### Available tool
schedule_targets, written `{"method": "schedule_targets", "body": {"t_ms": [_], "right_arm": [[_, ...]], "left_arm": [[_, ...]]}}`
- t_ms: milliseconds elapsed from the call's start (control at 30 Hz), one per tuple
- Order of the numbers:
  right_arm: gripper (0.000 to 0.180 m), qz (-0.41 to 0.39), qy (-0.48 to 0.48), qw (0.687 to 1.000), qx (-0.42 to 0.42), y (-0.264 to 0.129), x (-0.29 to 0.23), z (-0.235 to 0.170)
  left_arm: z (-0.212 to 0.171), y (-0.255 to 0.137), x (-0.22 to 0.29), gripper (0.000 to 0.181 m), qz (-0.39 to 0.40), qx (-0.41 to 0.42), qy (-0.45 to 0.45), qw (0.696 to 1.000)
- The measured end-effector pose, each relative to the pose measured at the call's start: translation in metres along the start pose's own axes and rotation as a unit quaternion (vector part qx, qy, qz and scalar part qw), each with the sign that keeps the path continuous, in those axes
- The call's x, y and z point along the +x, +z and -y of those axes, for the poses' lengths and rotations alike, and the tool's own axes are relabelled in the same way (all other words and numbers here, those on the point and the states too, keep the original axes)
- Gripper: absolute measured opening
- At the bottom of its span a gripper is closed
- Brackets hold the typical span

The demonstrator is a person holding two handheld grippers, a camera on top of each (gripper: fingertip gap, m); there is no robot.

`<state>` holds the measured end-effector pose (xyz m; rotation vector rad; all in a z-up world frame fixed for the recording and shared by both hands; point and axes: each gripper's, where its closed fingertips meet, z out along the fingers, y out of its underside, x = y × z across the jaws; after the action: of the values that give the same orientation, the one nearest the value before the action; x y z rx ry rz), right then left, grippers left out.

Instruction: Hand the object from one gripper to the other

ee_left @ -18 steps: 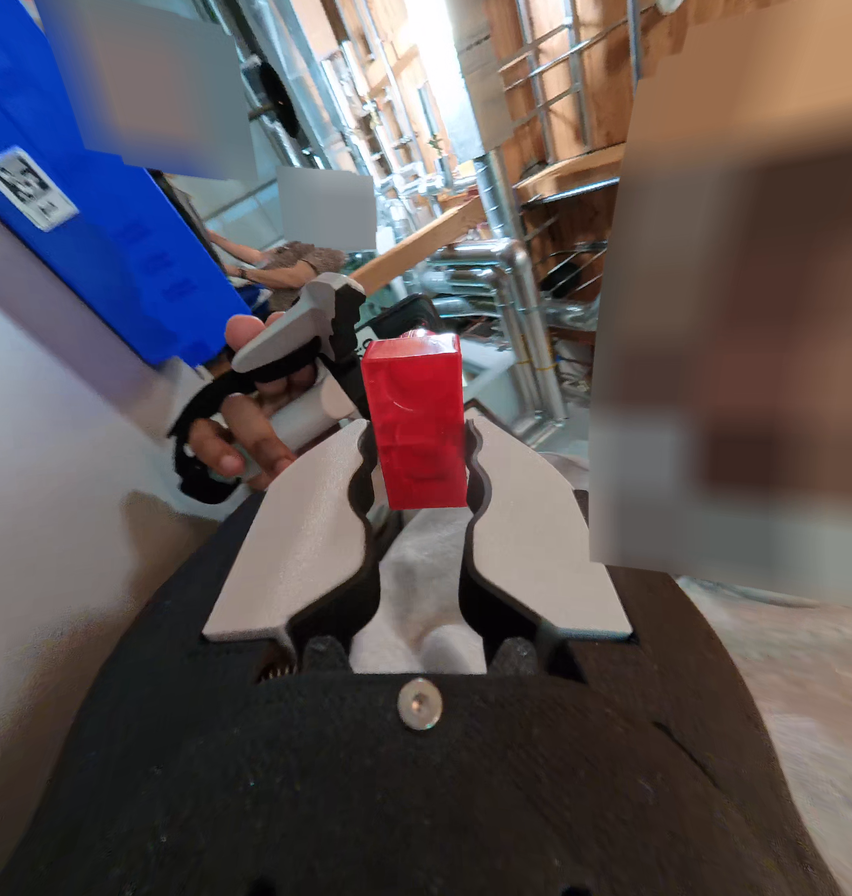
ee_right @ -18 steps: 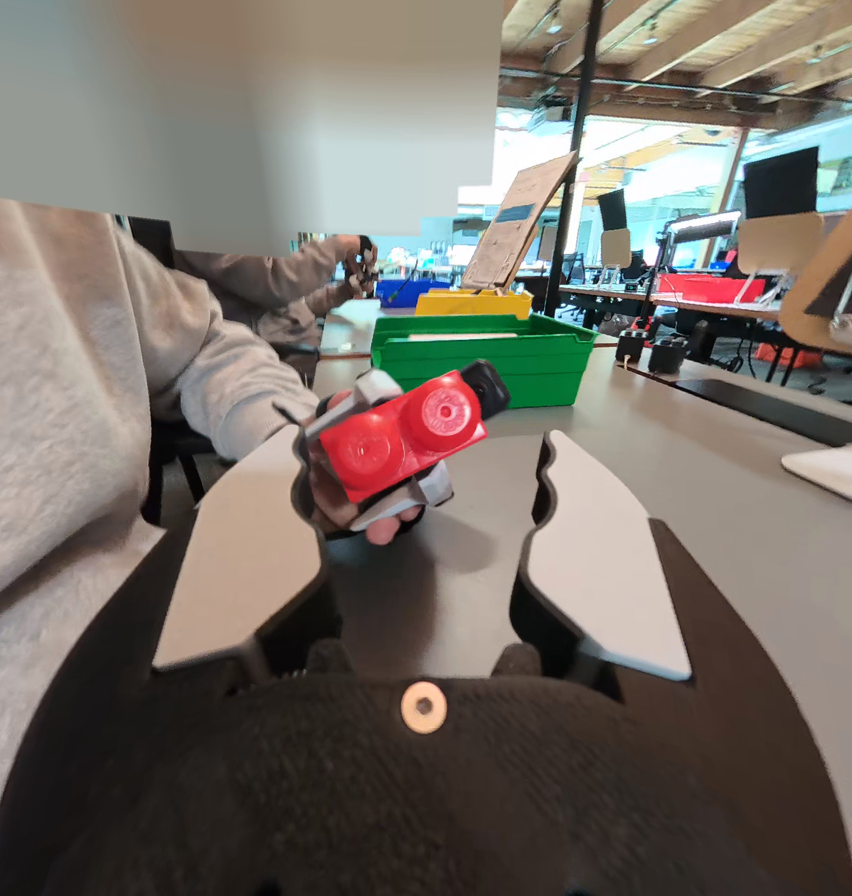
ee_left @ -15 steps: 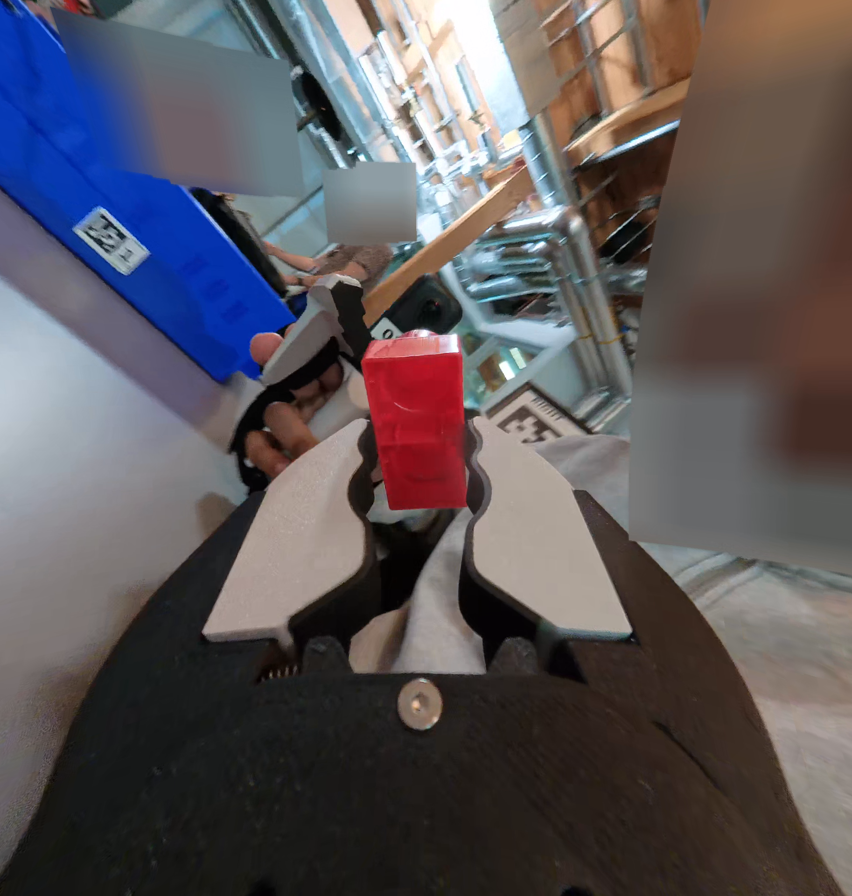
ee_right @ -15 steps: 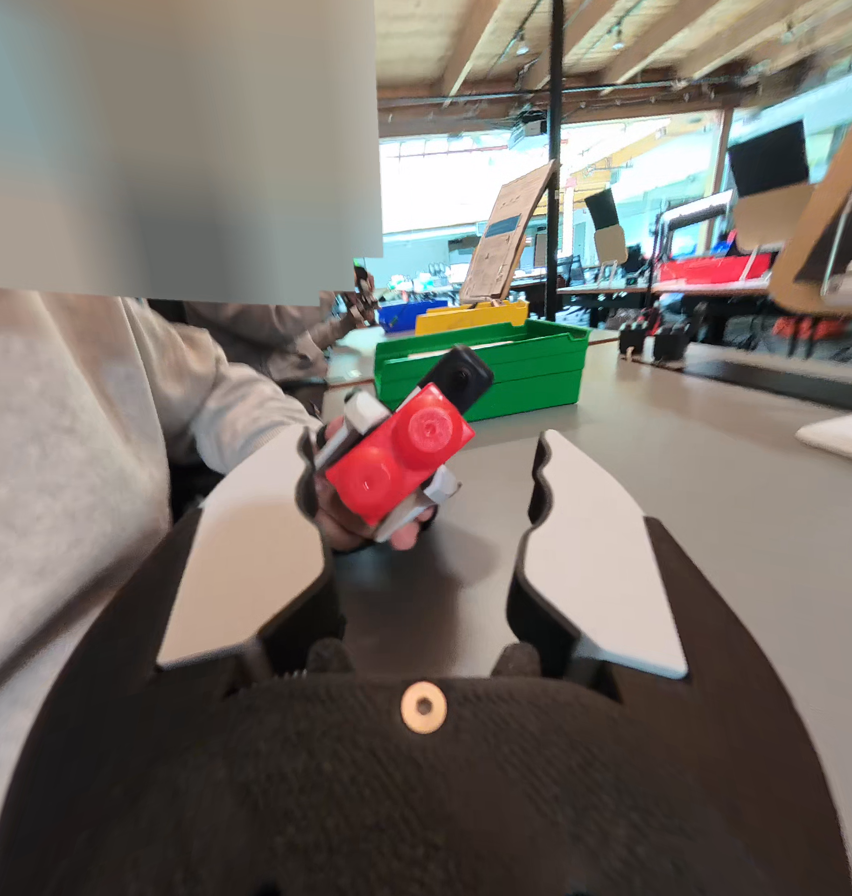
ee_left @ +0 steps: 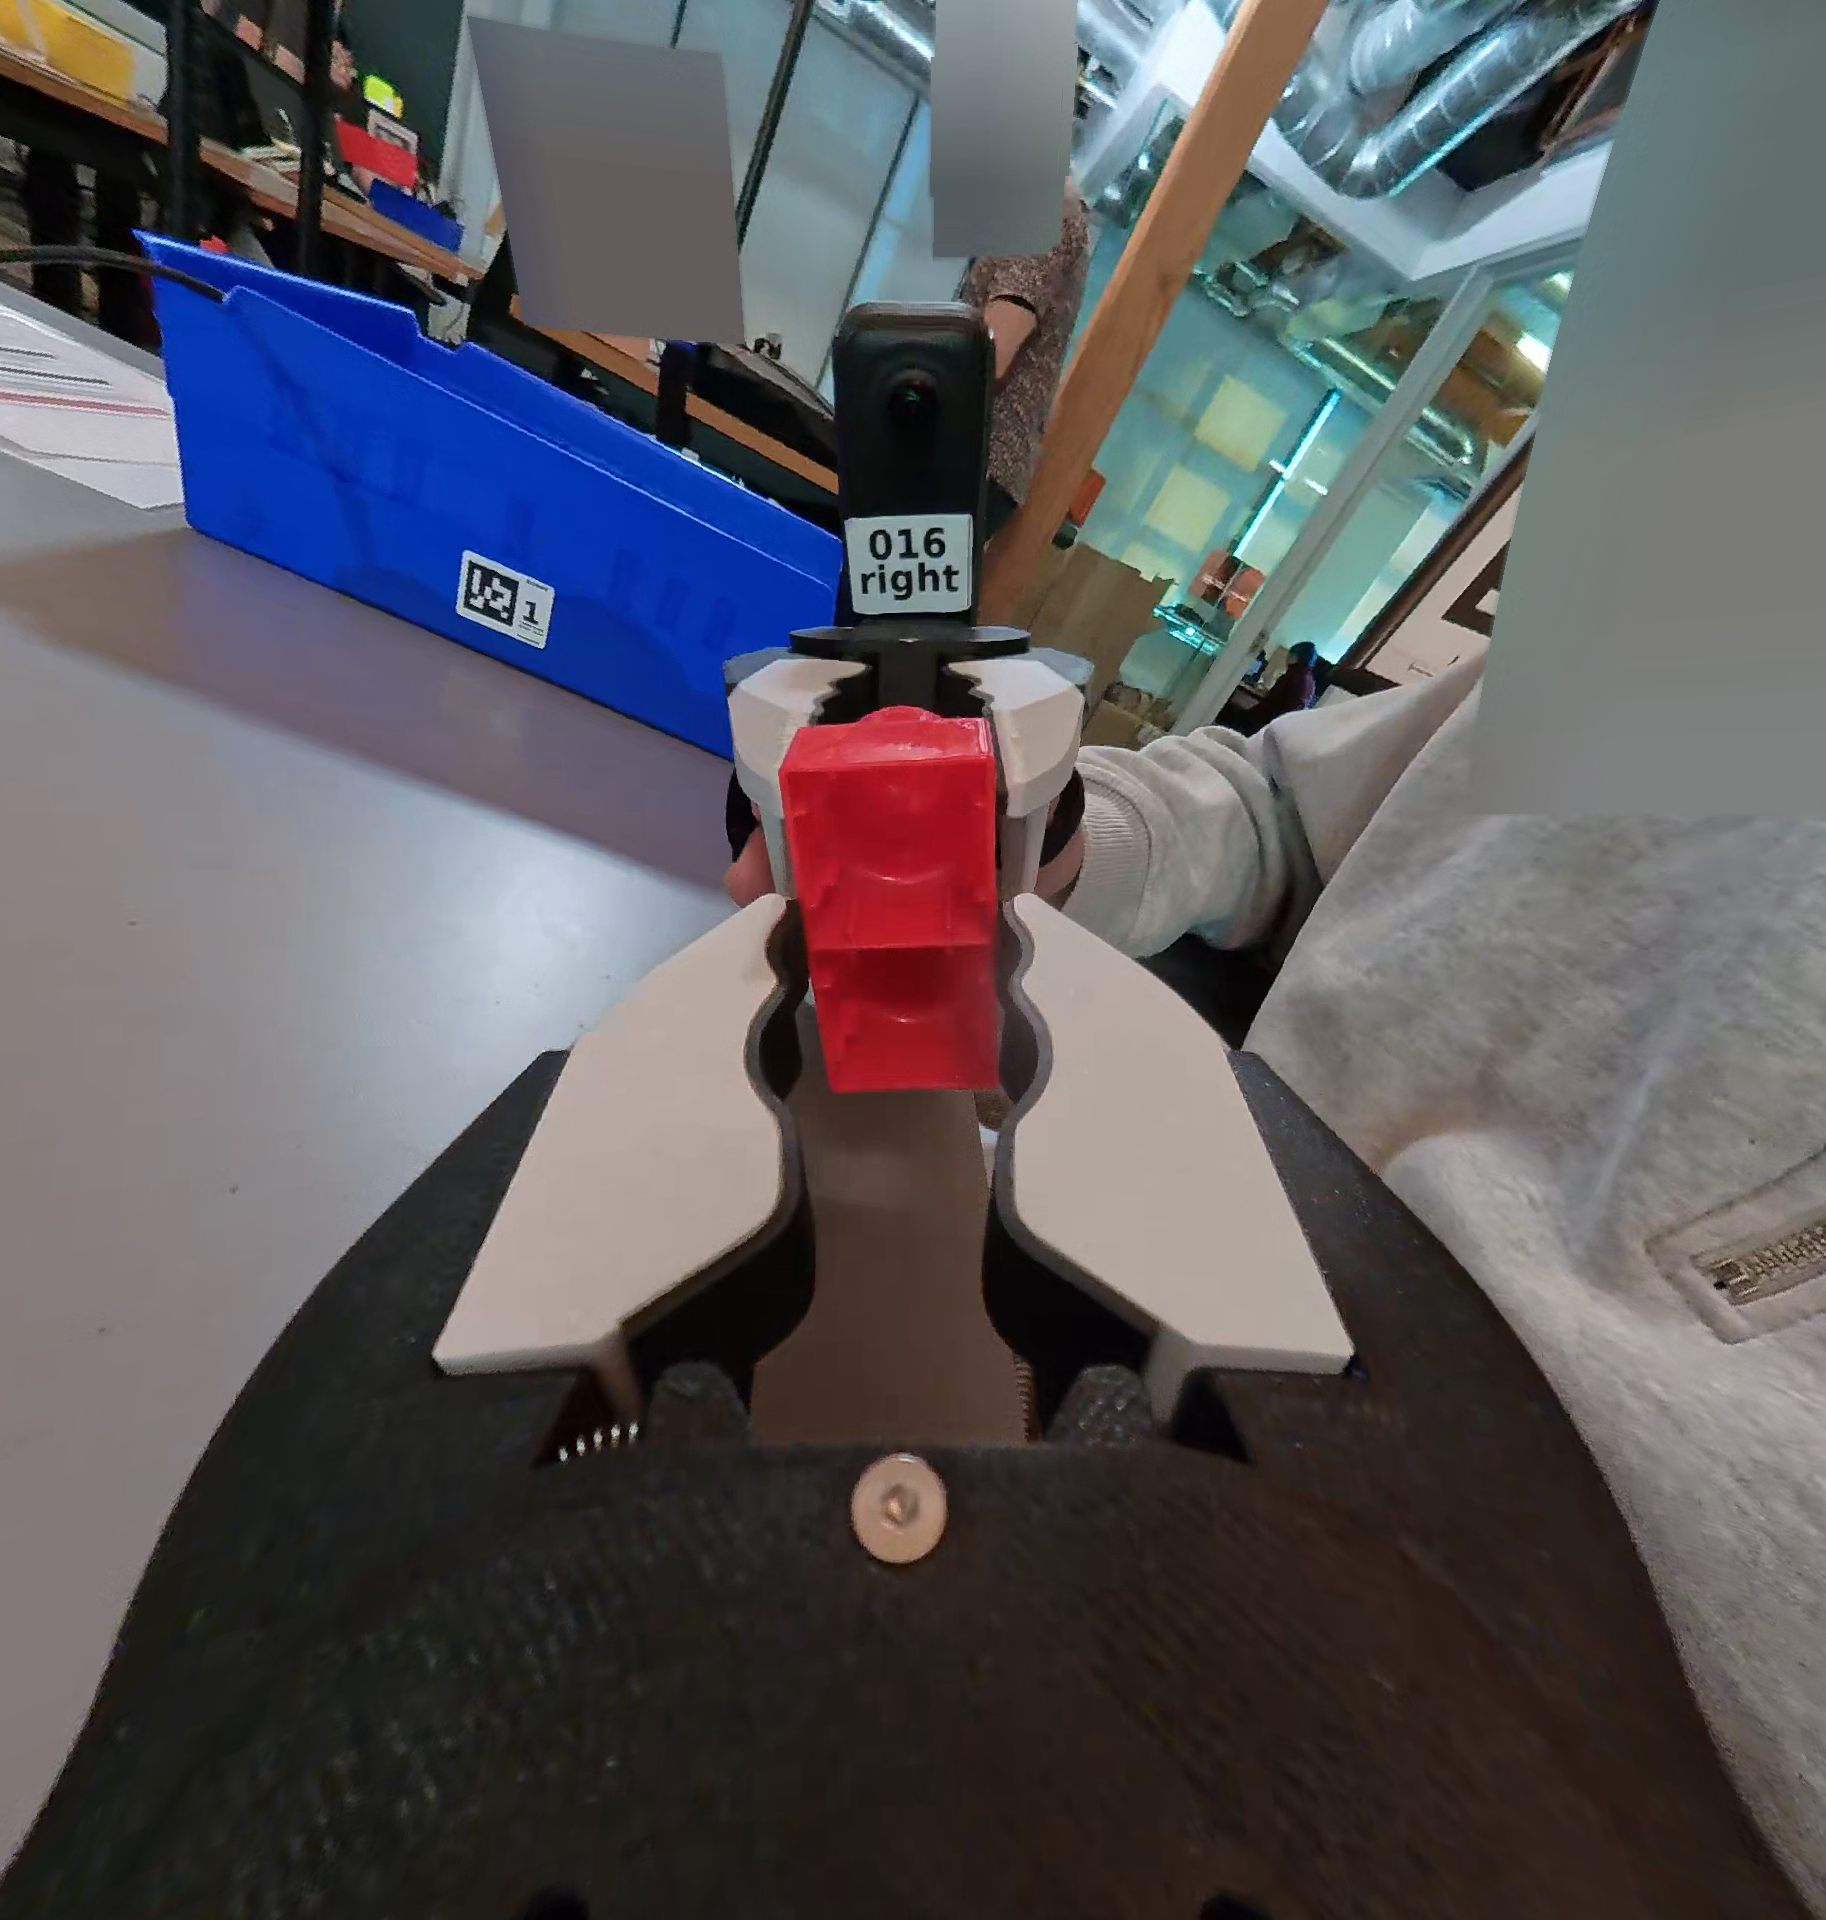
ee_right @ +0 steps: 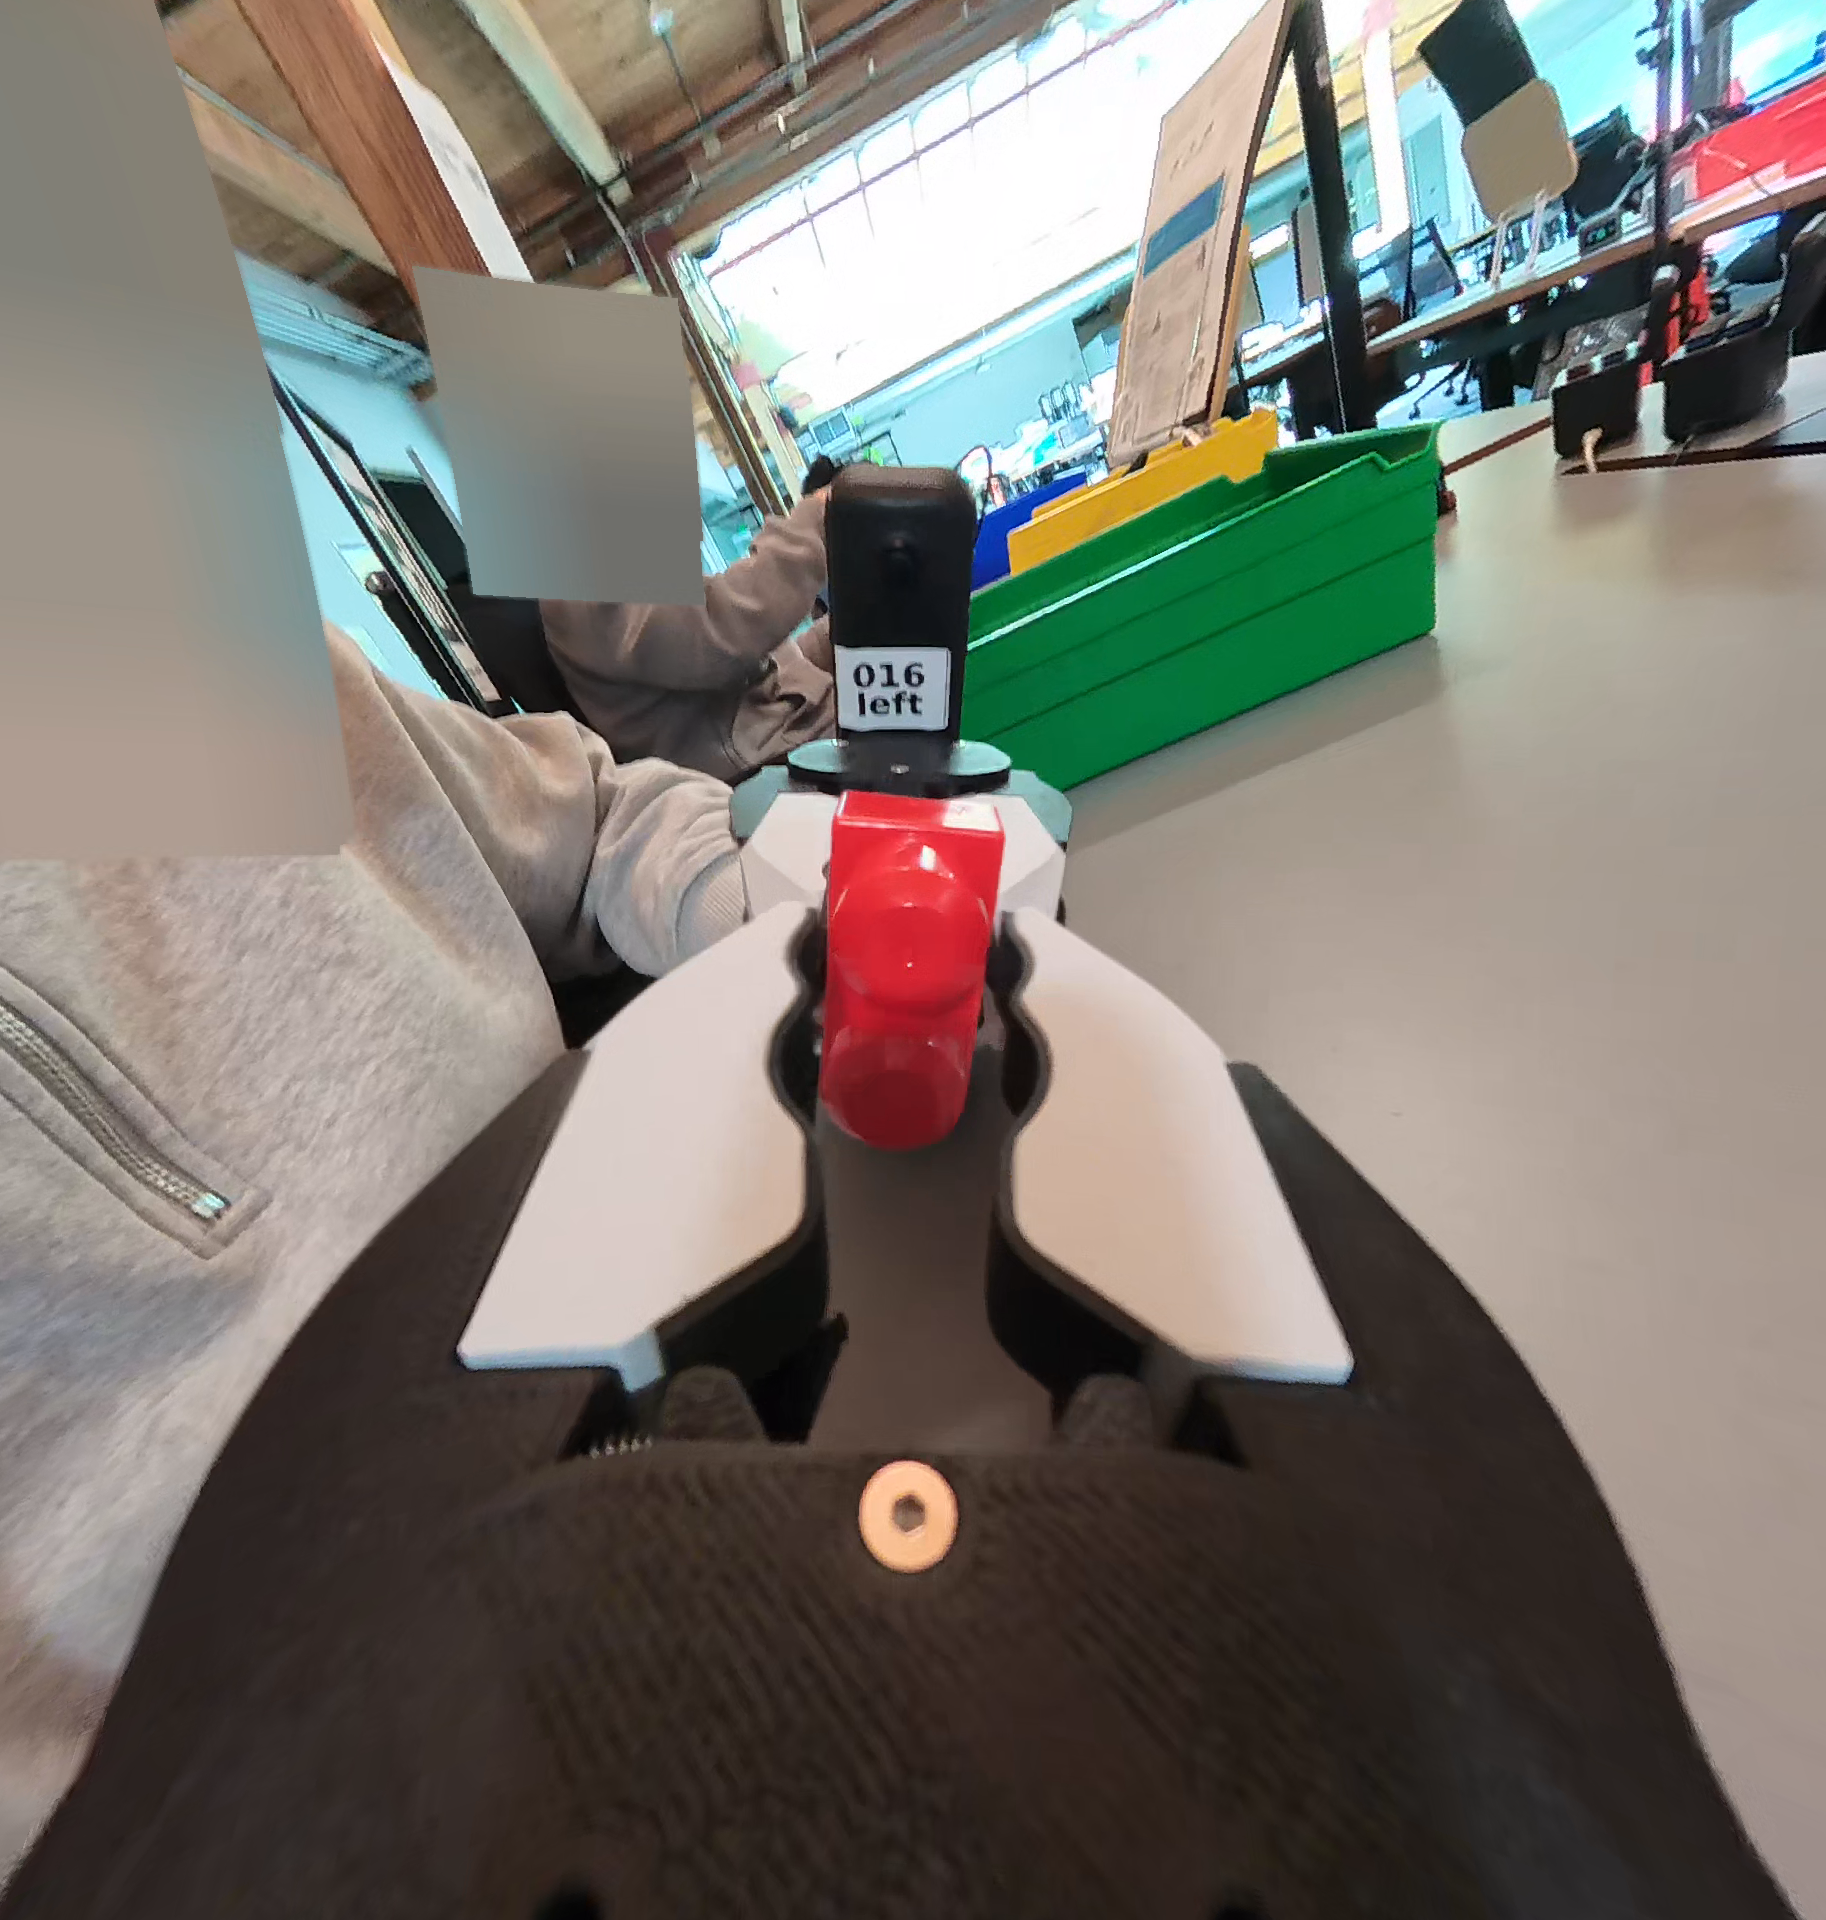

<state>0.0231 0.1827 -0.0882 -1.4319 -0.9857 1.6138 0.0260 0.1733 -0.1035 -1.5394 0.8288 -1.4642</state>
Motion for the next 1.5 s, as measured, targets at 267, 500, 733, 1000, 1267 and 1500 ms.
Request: {"method": "schedule_targets", "body": {"t_ms": [267, 500, 733, 1000, 1267, 1500], "right_arm": [[0.031, -0.010, -0.010, 1.000, -0.007, 0.000, 0.002, 0.000], [0.029, -0.013, -0.014, 1.000, -0.013, 0.000, 0.003, 0.000], [0.029, -0.024, -0.018, 1.000, 0.010, -0.001, 0.007, 0.009], [0.029, -0.021, -0.007, 0.999, 0.041, -0.006, 0.006, 0.019], [0.029, -0.021, -0.034, 0.998, 0.037, -0.002, 0.001, 0.018], [0.054, -0.020, 0.013, 0.998, 0.050, -0.004, 0.009, 0.017]], "left_arm": [[-0.002, 0.001, -0.002, 0.034, 0.014, -0.011, 0.015, 1.000], [-0.002, 0.001, -0.003, 0.034, 0.017, -0.015, 0.015, 1.000], [0.001, 0.000, -0.008, 0.055, 0.032, 0.002, 0.003, 0.999], [-0.004, 0.004, -0.006, 0.059, 0.019, -0.011, -0.015, 1.000], [-0.008, 0.006, 0.001, 0.034, 0.006, -0.022, -0.011, 1.000], [-0.004, 0.003, -0.002, 0.034, 0.013, -0.007, -0.009, 1.000]]}}
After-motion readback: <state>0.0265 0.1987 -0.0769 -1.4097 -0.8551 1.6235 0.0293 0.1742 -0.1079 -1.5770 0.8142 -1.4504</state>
